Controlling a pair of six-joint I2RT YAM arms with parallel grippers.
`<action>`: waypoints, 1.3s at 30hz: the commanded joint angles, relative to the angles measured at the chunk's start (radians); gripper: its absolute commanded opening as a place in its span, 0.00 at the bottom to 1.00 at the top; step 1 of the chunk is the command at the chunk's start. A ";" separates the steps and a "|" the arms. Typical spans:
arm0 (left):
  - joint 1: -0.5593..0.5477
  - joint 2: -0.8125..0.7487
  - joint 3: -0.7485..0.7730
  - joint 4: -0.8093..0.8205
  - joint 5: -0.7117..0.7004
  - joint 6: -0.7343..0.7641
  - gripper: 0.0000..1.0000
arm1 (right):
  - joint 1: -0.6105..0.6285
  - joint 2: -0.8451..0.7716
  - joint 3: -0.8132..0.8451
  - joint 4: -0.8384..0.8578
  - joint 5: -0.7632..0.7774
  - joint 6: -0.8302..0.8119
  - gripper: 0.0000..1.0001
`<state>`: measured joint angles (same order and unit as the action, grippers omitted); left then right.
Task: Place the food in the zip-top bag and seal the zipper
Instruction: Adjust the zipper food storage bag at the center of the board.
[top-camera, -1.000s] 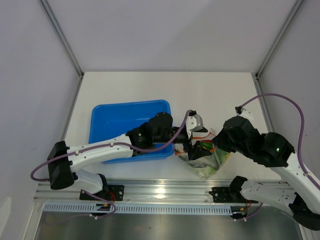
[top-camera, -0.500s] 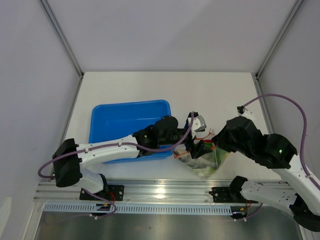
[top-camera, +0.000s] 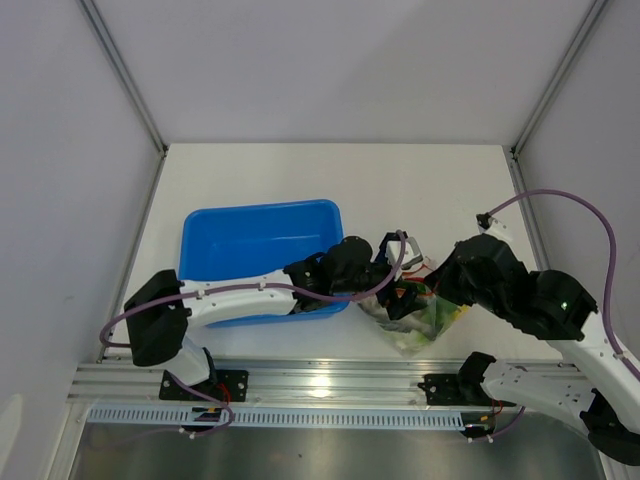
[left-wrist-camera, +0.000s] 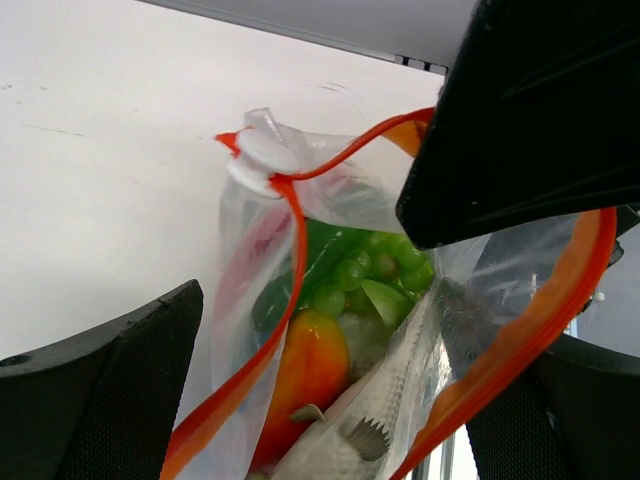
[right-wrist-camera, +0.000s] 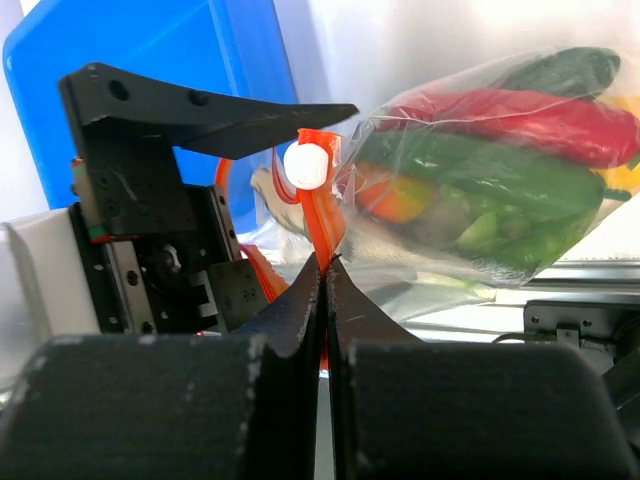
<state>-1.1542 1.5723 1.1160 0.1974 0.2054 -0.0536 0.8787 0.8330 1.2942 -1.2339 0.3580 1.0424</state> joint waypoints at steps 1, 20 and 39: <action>0.008 0.017 0.059 0.020 0.057 -0.018 1.00 | -0.001 -0.011 0.001 0.080 0.006 0.004 0.00; 0.108 0.019 0.071 -0.021 0.383 -0.126 0.01 | -0.244 0.025 0.105 0.074 0.013 -0.377 0.76; 0.185 0.041 0.171 -0.021 0.711 -0.045 0.01 | -0.862 -0.150 -0.421 0.424 -0.830 -0.641 0.72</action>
<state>-0.9874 1.6363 1.2037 0.1101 0.7567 -0.1410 0.0296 0.7738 0.8951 -0.9344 -0.2825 0.4469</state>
